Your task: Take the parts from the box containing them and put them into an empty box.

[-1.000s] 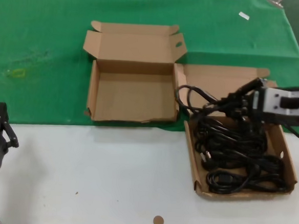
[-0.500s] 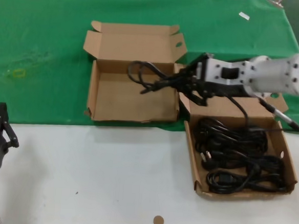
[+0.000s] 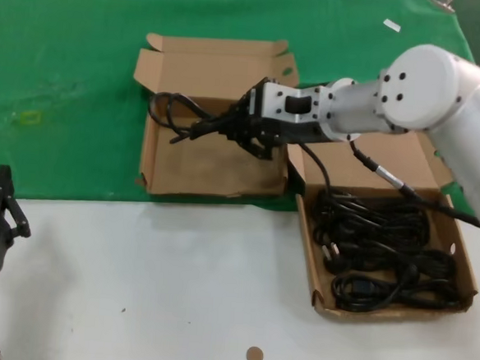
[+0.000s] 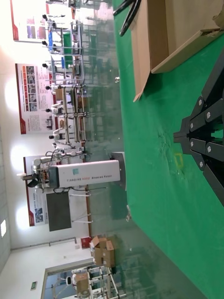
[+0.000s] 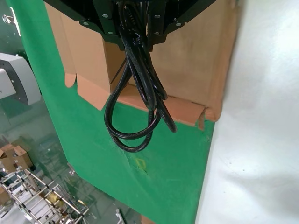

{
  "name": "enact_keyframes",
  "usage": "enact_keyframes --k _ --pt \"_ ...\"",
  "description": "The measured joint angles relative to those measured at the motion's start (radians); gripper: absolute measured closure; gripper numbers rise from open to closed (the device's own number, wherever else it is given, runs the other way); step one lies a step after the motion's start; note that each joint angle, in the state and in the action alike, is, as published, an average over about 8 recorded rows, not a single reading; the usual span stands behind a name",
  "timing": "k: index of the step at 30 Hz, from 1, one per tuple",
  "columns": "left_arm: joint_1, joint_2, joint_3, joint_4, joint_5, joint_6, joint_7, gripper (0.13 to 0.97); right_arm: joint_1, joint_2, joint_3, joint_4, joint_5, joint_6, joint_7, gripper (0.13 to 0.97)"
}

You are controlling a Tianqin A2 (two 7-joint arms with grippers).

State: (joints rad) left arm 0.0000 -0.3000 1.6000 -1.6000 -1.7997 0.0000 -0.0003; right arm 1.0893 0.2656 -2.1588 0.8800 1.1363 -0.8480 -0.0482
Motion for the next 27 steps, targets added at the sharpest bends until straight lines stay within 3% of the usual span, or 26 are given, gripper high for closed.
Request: enact_keyframes --k 13,18,27 --pt "0.000 0.000 0.000 0.000 0.000 0.000 0.000 0.953 0.081 -0.089 0.008 -0.256 0.057 0.081 -0.139 0.842" --pt "0.000 0.000 0.000 0.000 0.000 0.000 0.000 0.953 0.094 -0.099 0.013 -0.290 0.071 0.094 -0.162 0.819" --pt "0.000 0.000 0.000 0.000 0.000 0.000 0.000 0.947 0.075 -0.098 0.023 -0.277 0.083 0.108 -0.161 0.703"
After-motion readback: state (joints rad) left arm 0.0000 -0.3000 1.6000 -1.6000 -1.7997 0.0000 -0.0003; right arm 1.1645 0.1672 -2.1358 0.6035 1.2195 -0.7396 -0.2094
